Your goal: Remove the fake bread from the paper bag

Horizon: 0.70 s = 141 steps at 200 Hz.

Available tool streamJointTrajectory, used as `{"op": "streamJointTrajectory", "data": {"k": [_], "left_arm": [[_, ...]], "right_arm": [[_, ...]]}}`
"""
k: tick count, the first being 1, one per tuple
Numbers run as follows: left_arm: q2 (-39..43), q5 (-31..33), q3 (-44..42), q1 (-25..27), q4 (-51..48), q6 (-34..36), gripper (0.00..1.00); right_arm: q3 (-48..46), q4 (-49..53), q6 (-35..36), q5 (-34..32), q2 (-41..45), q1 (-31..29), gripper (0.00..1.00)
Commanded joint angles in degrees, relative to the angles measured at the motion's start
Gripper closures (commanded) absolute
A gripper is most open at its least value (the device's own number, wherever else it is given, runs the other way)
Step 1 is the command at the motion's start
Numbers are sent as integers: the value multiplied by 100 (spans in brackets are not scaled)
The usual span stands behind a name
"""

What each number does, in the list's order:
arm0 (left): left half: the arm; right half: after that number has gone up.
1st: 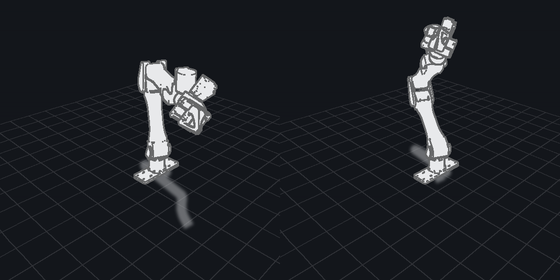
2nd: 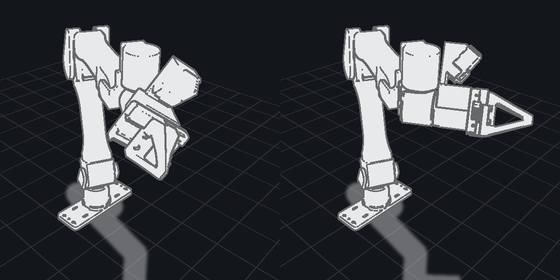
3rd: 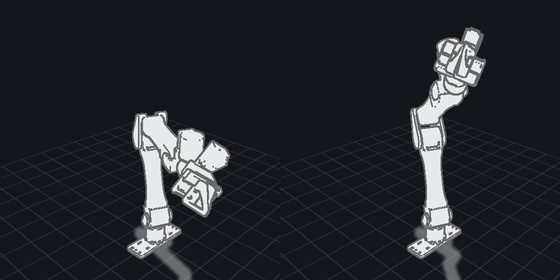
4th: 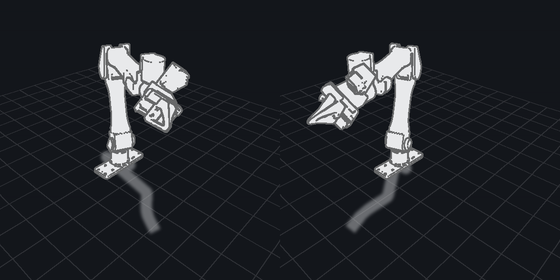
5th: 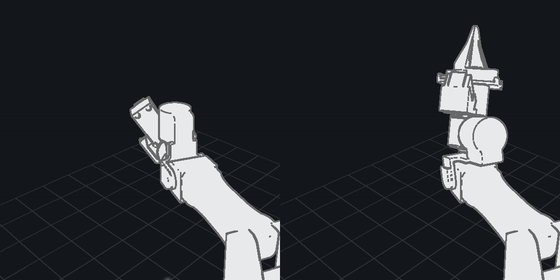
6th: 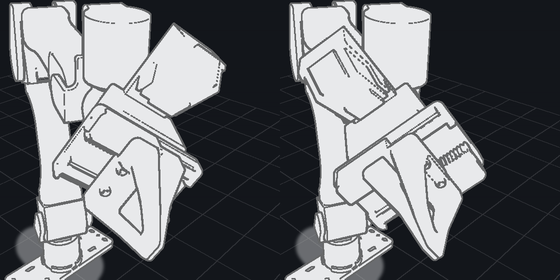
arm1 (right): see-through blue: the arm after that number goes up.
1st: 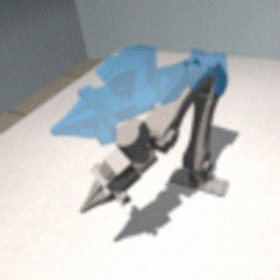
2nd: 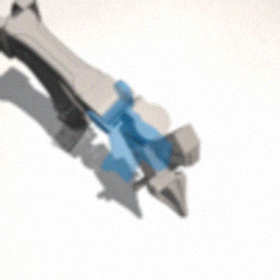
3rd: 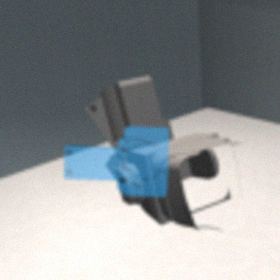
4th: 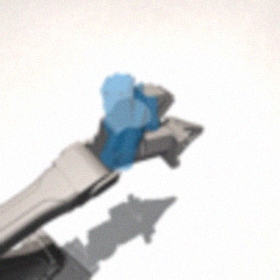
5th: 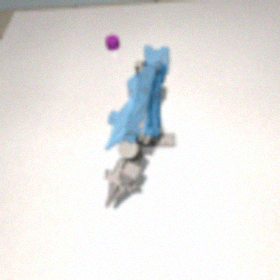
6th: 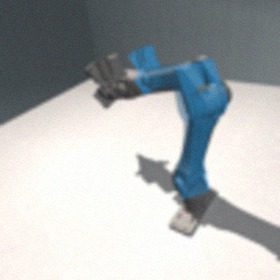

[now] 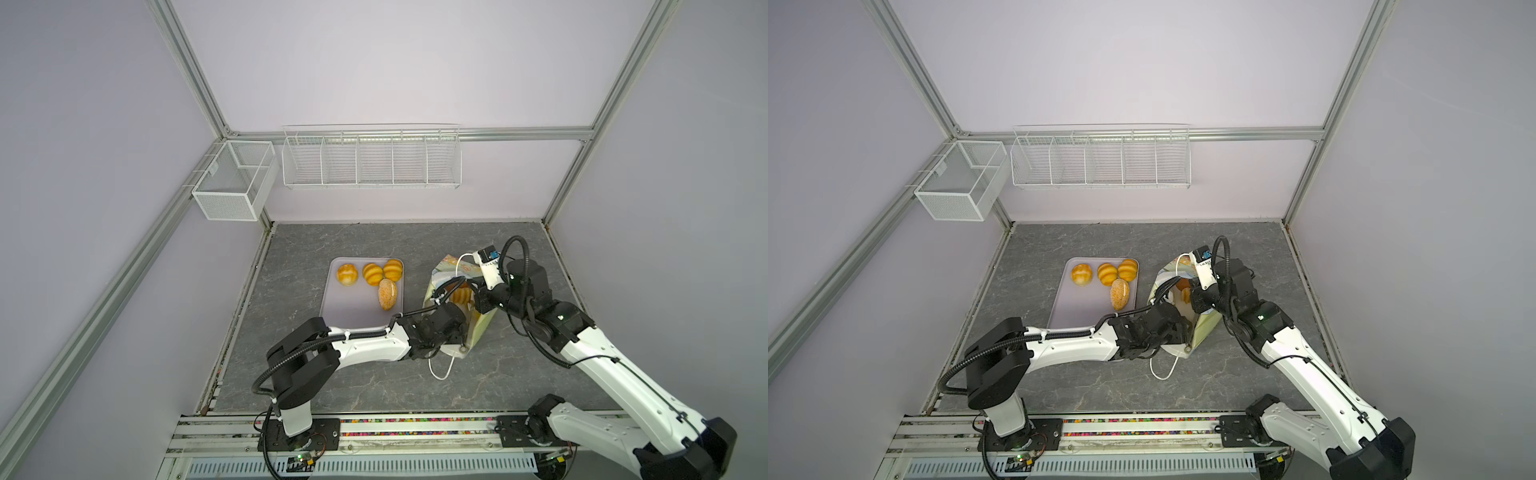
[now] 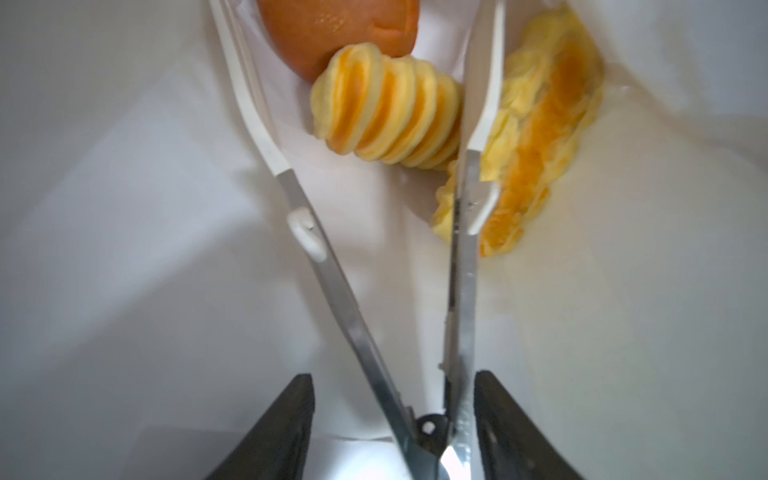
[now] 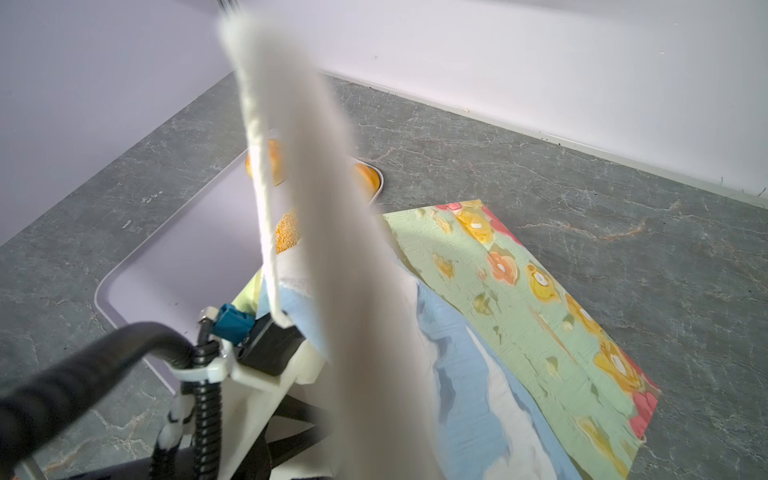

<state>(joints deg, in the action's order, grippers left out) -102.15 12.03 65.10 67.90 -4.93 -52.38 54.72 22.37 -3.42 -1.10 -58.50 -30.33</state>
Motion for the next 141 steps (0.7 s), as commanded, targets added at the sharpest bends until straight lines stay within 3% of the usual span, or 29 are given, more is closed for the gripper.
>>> {"op": "streamJointTrajectory", "data": {"k": [1, 75, 115, 141], "left_arm": [[-5, 185, 156, 87, 74, 270, 36], [-535, 119, 840, 151, -246, 284, 35], [-389, 461, 833, 200, -746, -457, 35], [-356, 362, 744, 245, -718, -735, 36]], "right_arm": [[20, -238, -79, 208, 148, 78, 93], [98, -171, -147, 310, 119, 130, 93], [60, -172, -219, 262, 110, 141, 93], [50, -172, -246, 212, 111, 145, 93]]}}
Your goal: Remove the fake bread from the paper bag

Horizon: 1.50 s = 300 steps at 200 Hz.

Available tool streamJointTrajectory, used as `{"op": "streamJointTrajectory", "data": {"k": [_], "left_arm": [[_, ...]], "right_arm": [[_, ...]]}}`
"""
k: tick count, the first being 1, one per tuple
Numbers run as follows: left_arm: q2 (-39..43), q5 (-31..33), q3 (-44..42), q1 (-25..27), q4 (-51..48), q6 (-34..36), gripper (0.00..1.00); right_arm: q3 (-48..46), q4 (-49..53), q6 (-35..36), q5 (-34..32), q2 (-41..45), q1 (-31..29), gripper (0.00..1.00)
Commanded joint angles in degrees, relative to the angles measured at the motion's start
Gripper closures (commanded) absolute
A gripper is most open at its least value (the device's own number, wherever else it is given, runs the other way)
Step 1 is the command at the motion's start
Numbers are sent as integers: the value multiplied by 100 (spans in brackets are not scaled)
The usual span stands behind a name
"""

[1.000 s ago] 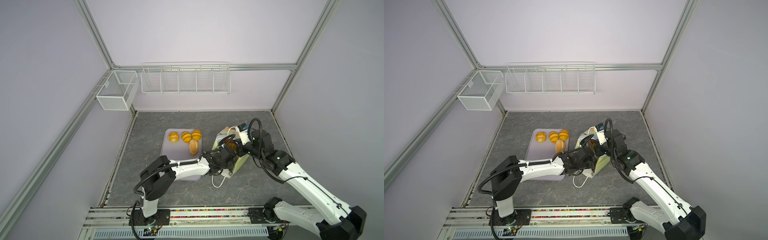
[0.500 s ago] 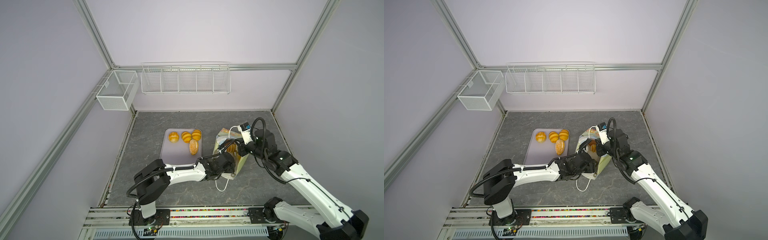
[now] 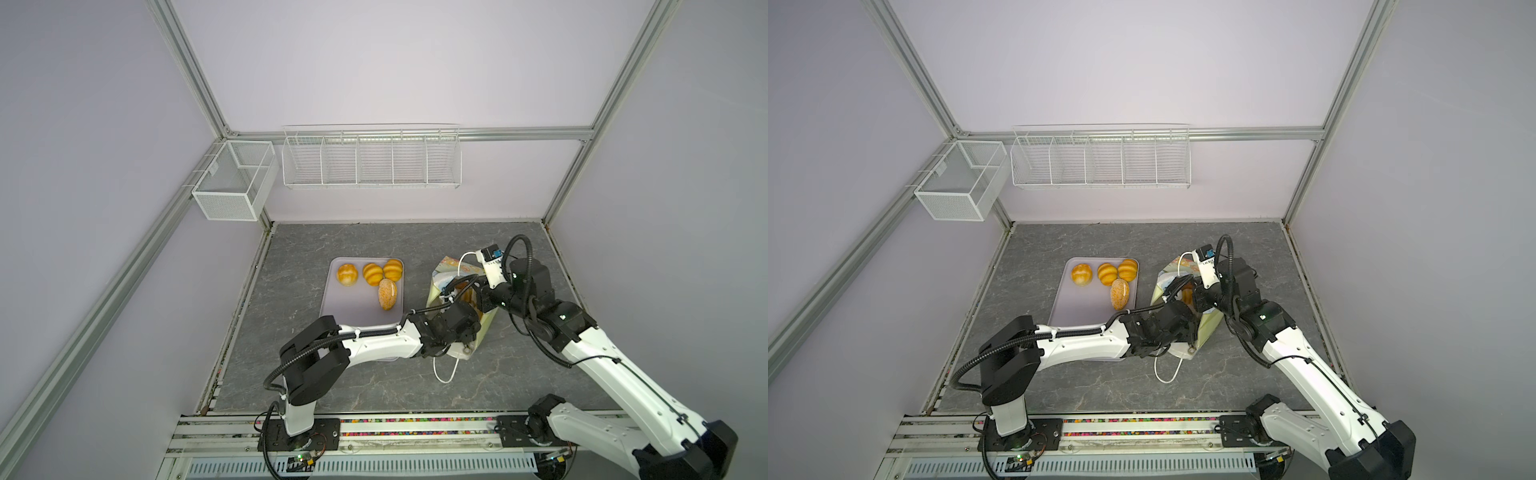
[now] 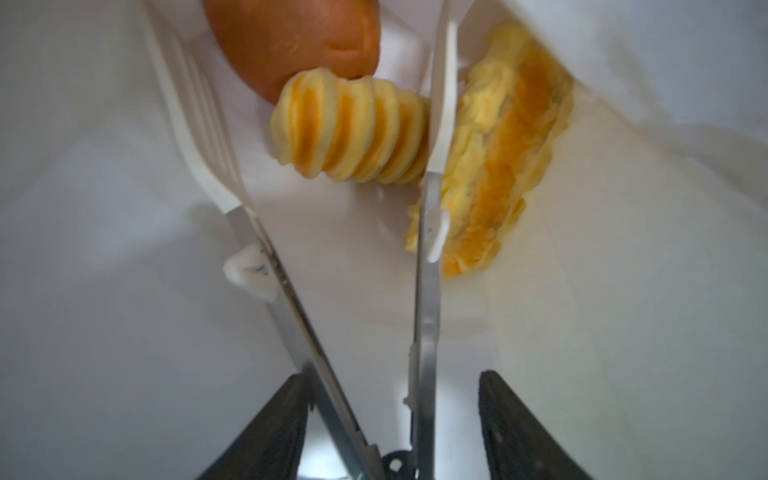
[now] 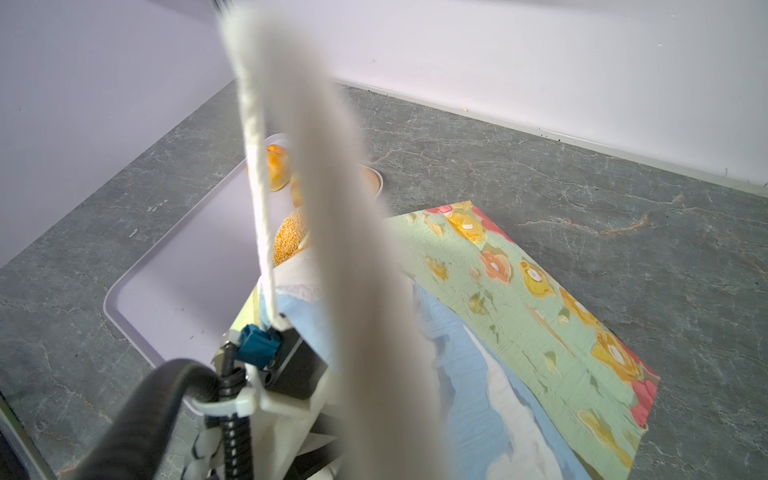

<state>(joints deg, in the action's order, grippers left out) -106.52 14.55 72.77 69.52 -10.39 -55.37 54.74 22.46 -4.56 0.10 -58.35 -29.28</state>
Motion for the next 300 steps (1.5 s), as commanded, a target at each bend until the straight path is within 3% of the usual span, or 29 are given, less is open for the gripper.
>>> {"op": "streamJointTrajectory", "data": {"k": [1, 81, 206, 224, 272, 300], "left_arm": [[75, 110, -25, 86, -168, -438, 36], [-224, -264, 96, 141, -196, -1000, 34], [-607, 62, 294, -106, 200, -1063, 37], [-624, 40, 310, -181, 265, -1056, 44], [-510, -47, 192, -217, 351, -1021, 84], [-390, -74, 141, -242, 376, -955, 98]], "right_arm": [[51, -180, -137, 94, 95, 43, 93], [30, -154, -220, 48, 174, 38, 93], [-88, -211, -329, 241, 235, 43, 93], [-89, -216, -336, 258, 236, 42, 93], [-111, -216, -322, 249, 236, 44, 93], [-125, -250, -325, 223, 211, 41, 93]]}}
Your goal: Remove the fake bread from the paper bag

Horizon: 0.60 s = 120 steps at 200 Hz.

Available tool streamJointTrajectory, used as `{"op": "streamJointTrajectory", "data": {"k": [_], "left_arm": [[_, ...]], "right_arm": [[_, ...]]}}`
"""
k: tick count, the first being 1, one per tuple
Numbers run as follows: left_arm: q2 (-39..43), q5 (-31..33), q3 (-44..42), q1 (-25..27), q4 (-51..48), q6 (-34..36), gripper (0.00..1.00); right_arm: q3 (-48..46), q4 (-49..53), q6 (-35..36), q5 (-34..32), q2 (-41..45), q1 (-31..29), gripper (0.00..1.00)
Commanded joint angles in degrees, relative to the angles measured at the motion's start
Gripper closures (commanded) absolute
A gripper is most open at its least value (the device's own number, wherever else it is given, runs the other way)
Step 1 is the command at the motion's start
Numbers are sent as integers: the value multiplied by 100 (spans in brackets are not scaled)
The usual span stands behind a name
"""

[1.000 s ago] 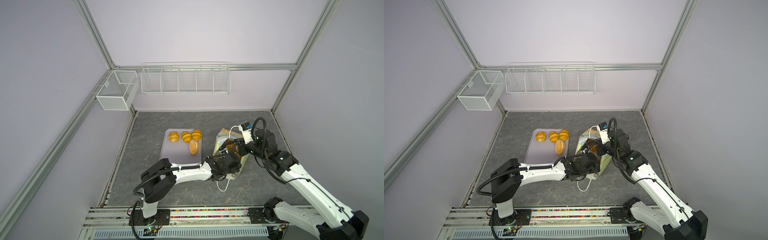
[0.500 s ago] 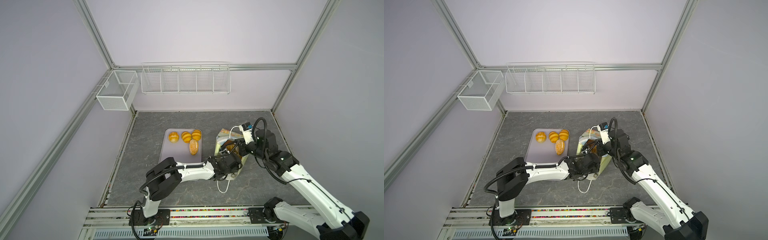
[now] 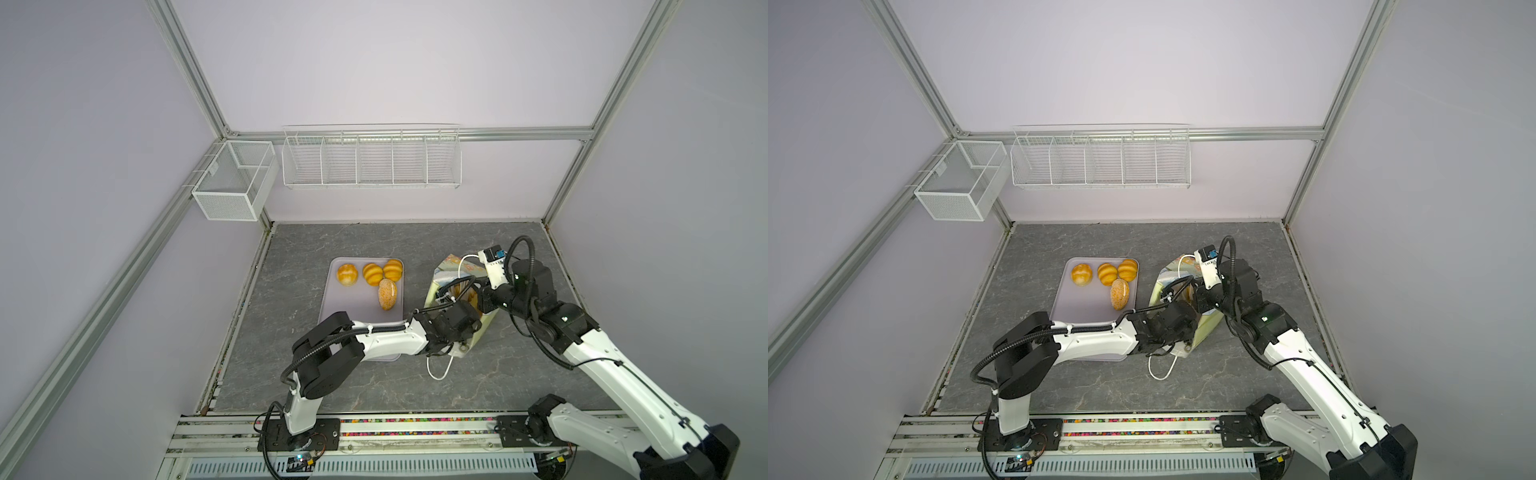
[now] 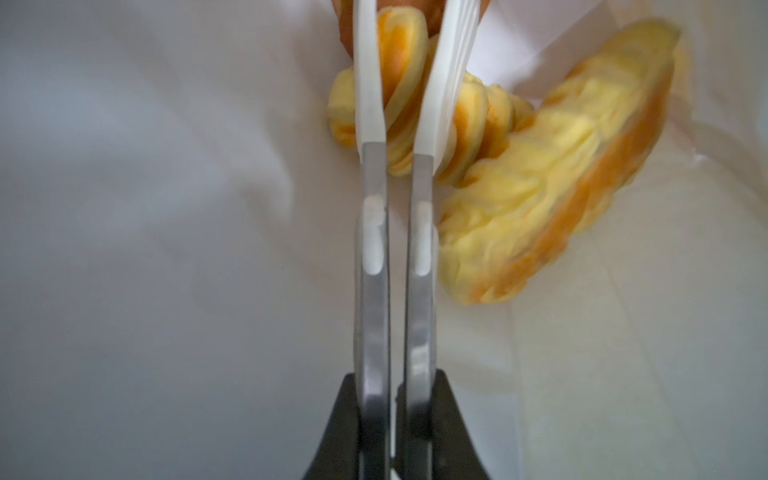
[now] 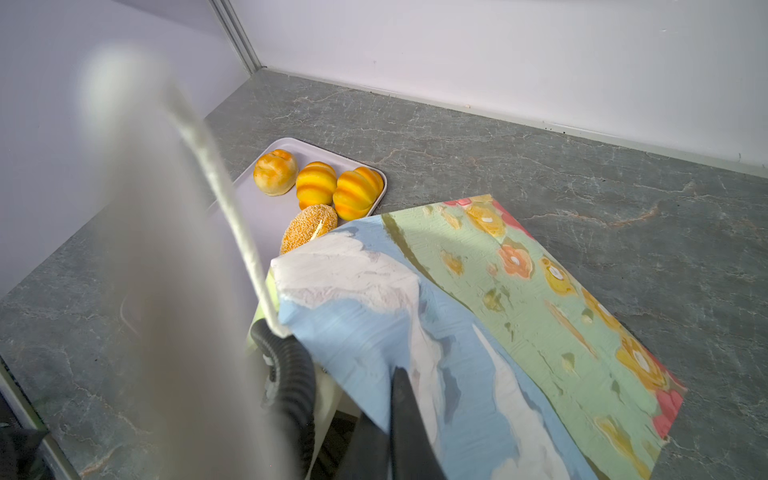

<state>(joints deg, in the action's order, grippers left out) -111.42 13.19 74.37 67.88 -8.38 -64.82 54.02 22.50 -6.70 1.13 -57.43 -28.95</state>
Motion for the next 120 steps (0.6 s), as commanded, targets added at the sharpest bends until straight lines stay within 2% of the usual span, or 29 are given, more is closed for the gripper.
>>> {"op": "streamJointTrajectory", "data": {"k": [1, 79, 83, 120], "left_arm": [[106, 65, -19, -80, 172, -8, 99], [977, -316, -582, -232, 34, 224, 100], [1038, -319, -610, -242, 2, 416, 100], [1469, -387, -755, -248, -339, 640, 100]], "right_arm": [[-51, -255, -111, 123, 119, 10, 93], [-89, -273, -57, -121, 22, 5, 93], [-85, -278, -57, -126, 21, 11, 93], [-70, -343, -48, -181, -36, 11, 93]]}}
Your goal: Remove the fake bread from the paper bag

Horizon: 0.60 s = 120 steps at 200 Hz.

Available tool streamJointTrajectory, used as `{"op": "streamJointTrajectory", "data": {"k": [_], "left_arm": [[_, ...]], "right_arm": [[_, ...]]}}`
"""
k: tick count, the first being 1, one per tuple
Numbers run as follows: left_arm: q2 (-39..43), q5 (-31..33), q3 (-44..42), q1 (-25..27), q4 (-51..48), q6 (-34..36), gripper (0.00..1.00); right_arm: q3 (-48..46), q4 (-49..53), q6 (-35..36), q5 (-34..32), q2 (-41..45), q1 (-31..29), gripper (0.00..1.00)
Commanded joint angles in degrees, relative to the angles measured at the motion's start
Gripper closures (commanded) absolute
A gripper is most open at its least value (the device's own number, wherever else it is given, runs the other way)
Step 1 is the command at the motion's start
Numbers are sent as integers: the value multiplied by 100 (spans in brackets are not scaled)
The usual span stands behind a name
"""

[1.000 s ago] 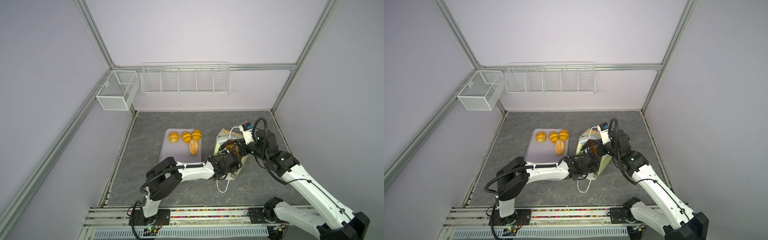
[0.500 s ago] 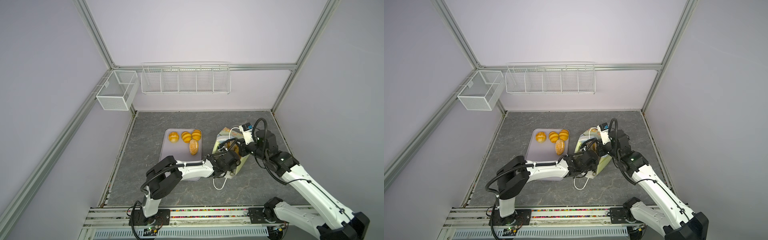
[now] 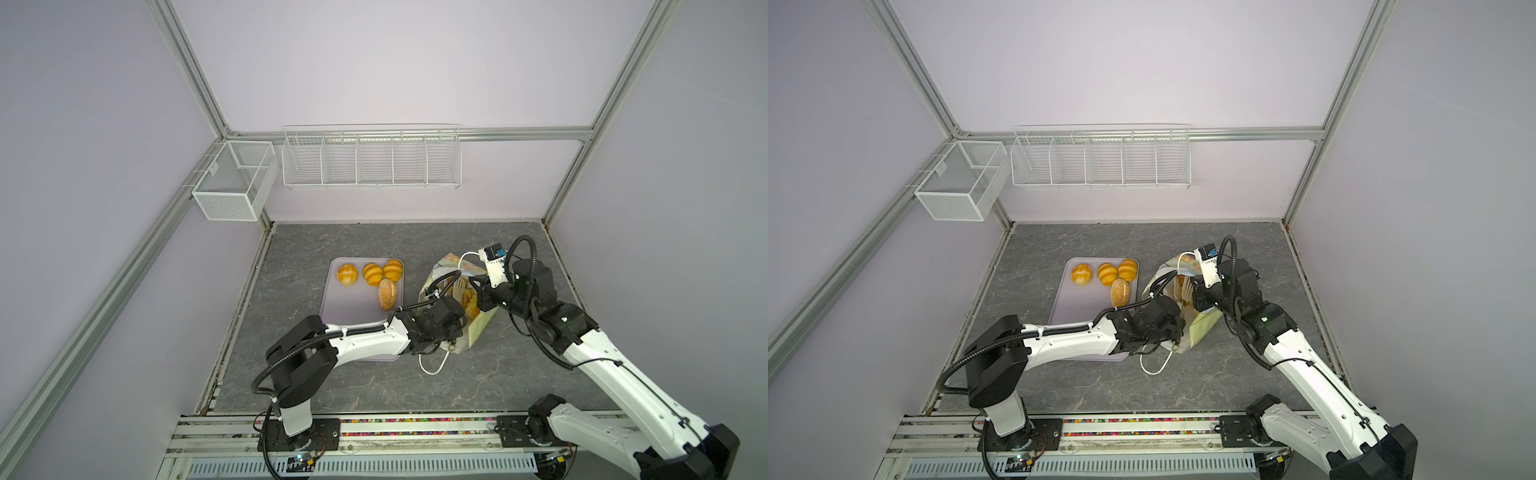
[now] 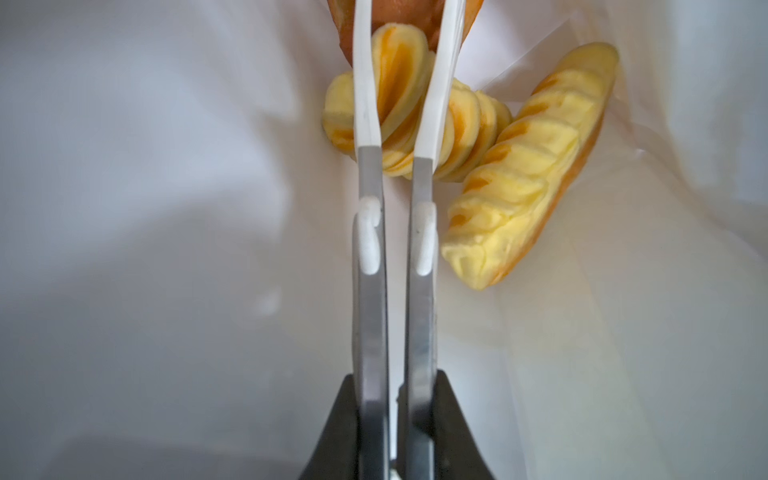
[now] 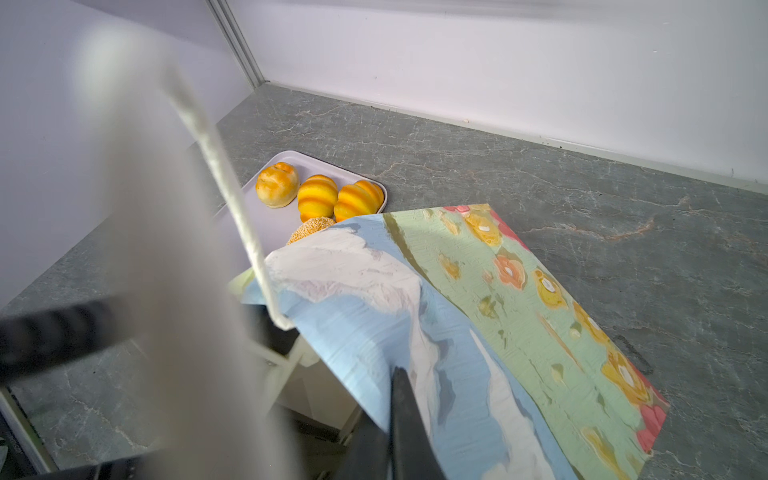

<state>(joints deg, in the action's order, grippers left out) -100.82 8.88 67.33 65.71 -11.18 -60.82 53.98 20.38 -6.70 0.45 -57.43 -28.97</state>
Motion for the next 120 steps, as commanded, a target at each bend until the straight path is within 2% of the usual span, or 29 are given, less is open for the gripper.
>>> {"op": "streamJointTrajectory", "data": {"k": [1, 77, 120], "left_arm": [[420, 39, -52, -32, -64, 243, 100], [852, -473, -132, -30, -487, 442, 100], [1191, -520, -313, -26, -639, 573, 100]], "right_arm": [[-64, -131, -49, -114, -38, 9, 93], [54, -109, -48, -255, -259, 6, 94], [101, -43, -42, -325, -341, 6, 93]]}}
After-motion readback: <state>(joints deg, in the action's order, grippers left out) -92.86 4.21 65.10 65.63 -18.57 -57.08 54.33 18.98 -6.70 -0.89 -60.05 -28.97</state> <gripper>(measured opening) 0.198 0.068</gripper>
